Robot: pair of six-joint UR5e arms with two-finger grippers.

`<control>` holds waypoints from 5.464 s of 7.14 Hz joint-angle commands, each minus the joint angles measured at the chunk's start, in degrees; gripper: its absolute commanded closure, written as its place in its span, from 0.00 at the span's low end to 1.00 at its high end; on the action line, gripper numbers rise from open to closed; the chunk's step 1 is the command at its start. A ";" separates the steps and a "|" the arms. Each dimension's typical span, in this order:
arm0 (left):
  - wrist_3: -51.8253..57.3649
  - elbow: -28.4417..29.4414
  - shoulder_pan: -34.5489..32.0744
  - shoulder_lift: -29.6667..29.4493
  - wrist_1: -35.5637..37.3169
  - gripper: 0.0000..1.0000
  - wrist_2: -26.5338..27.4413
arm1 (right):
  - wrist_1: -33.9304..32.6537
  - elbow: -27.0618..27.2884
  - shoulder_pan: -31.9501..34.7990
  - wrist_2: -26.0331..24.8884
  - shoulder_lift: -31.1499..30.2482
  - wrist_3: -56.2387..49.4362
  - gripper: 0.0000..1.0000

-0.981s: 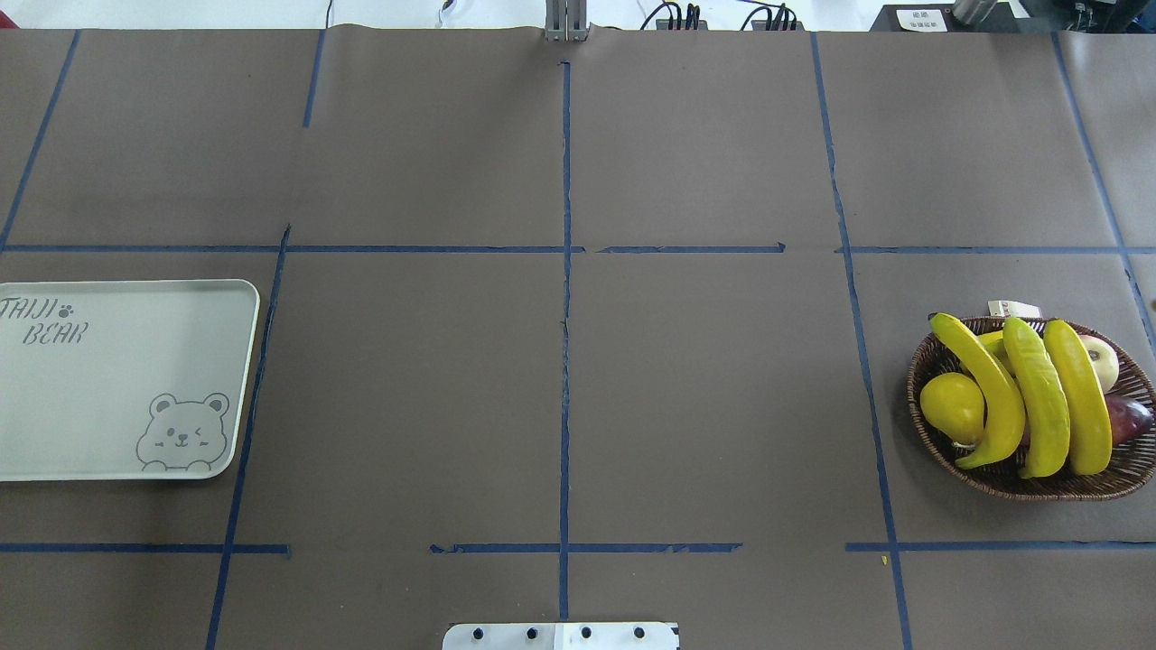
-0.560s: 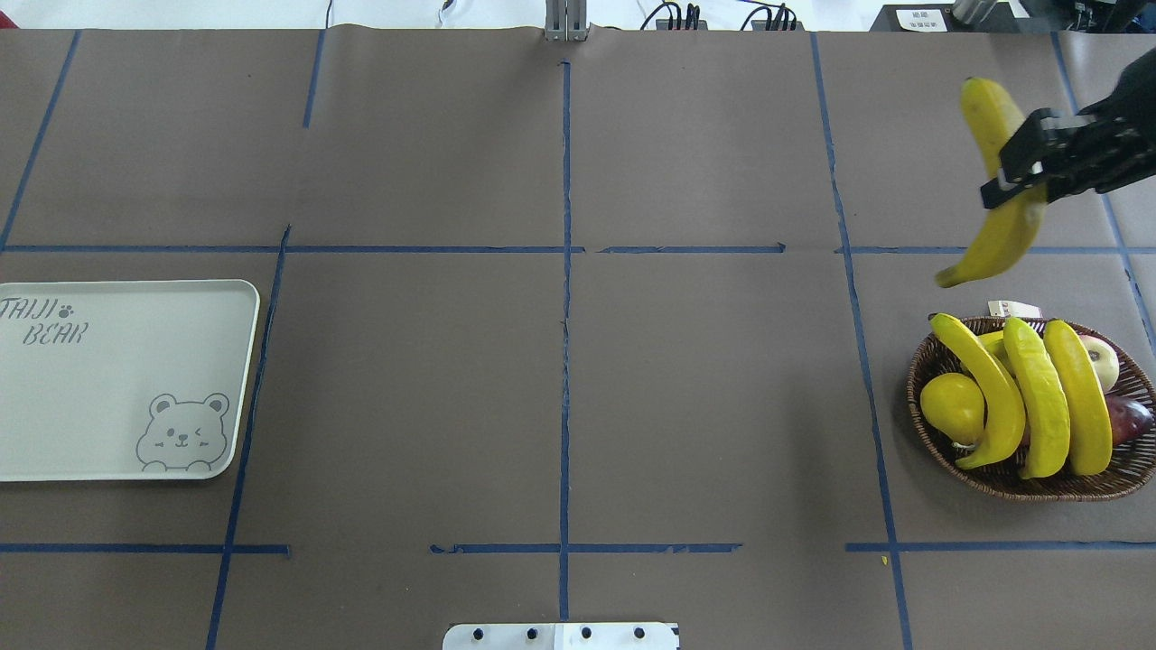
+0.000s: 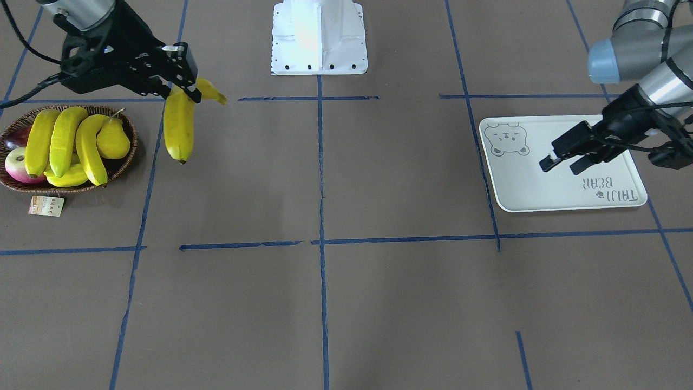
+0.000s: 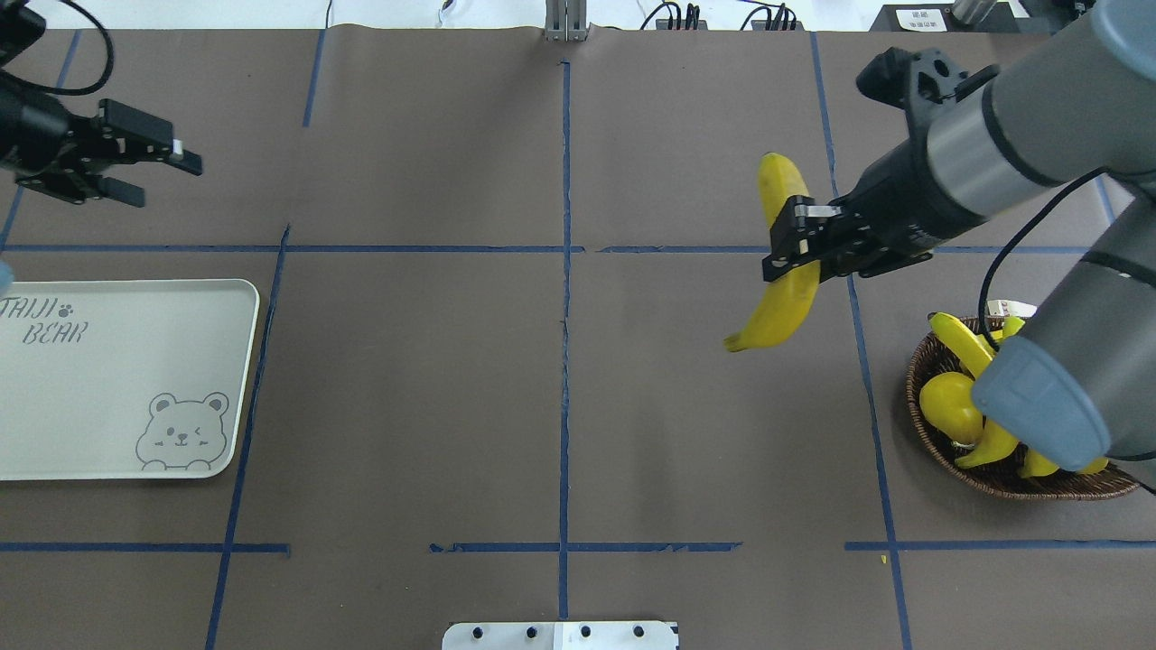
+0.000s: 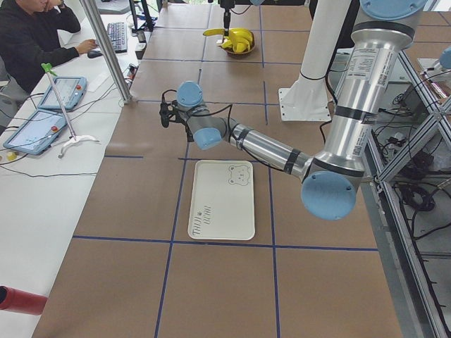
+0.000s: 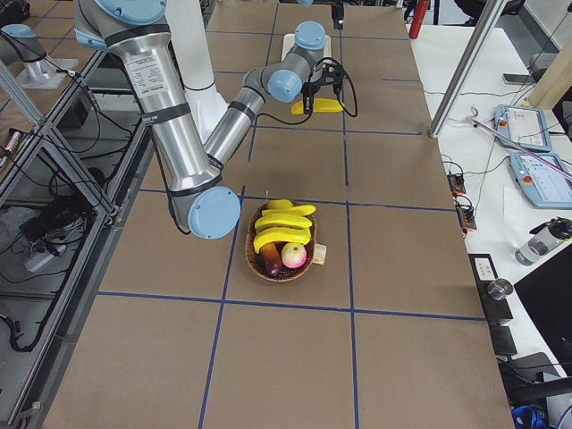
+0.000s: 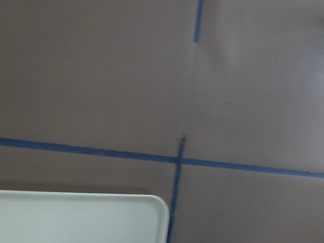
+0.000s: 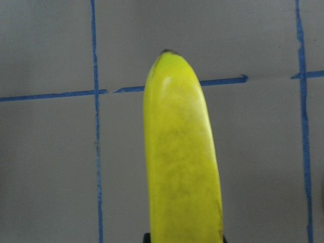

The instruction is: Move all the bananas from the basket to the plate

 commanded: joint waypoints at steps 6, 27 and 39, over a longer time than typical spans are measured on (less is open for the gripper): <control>-27.98 -0.83 17.31 -18.96 -5.61 0.01 7.84 | 16.09 -6.97 -16.25 -16.69 9.91 10.38 0.99; -26.60 0.68 19.89 -16.63 3.75 1.00 14.52 | 8.39 1.53 -11.88 -14.93 9.66 12.66 0.00; 18.76 6.10 2.64 24.18 4.32 1.00 13.99 | 1.23 1.28 -2.89 -15.19 -1.50 6.07 0.00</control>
